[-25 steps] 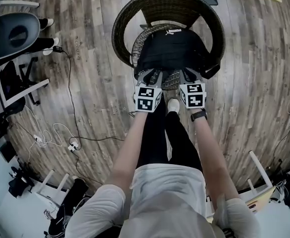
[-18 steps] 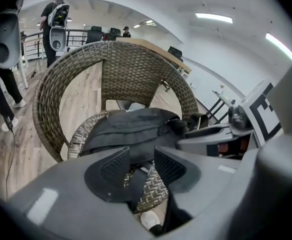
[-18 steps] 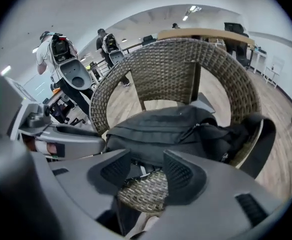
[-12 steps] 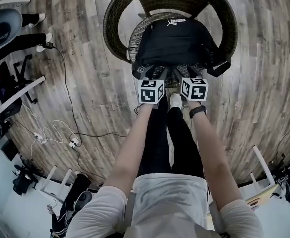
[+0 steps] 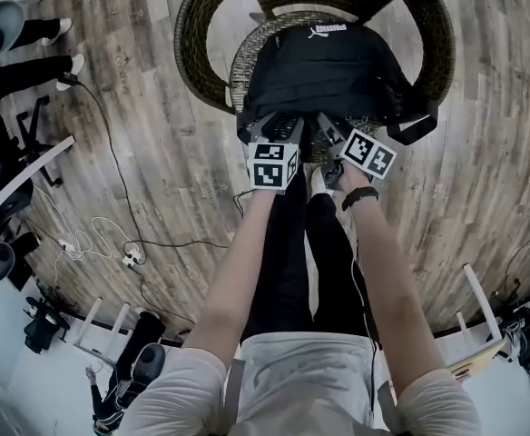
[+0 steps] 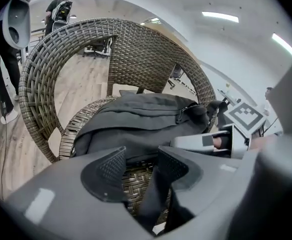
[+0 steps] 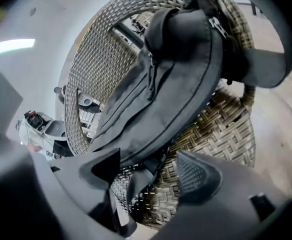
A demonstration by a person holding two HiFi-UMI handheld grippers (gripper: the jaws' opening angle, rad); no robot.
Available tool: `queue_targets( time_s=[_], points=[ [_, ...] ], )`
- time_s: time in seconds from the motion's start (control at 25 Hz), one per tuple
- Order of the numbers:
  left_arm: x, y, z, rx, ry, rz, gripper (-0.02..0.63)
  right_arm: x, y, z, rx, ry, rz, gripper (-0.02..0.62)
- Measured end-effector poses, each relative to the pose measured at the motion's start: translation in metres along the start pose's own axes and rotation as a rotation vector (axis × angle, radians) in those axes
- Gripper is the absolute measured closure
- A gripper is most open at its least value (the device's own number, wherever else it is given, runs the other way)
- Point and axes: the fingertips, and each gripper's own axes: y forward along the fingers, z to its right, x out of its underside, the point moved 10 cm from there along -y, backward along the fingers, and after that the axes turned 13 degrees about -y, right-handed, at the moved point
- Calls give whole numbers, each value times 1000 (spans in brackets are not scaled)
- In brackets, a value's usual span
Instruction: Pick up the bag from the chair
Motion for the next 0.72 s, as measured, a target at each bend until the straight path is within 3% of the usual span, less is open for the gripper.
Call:
queue_targets(
  time_s=[0.24, 0.44, 0.52, 0.72],
  points=[
    [0, 5, -1, 4, 7, 5, 420, -10, 17, 6, -5, 122, 53, 279],
    [-5, 3, 0, 12, 4, 0, 420, -19, 23, 0, 47, 39, -32, 292],
    [-8, 3, 2, 16, 1, 3, 420, -21, 21, -2, 50, 13, -47, 350],
    [-18, 1, 5, 18, -8, 10, 420, -31, 19, -11, 36, -80, -88, 424]
  ],
)
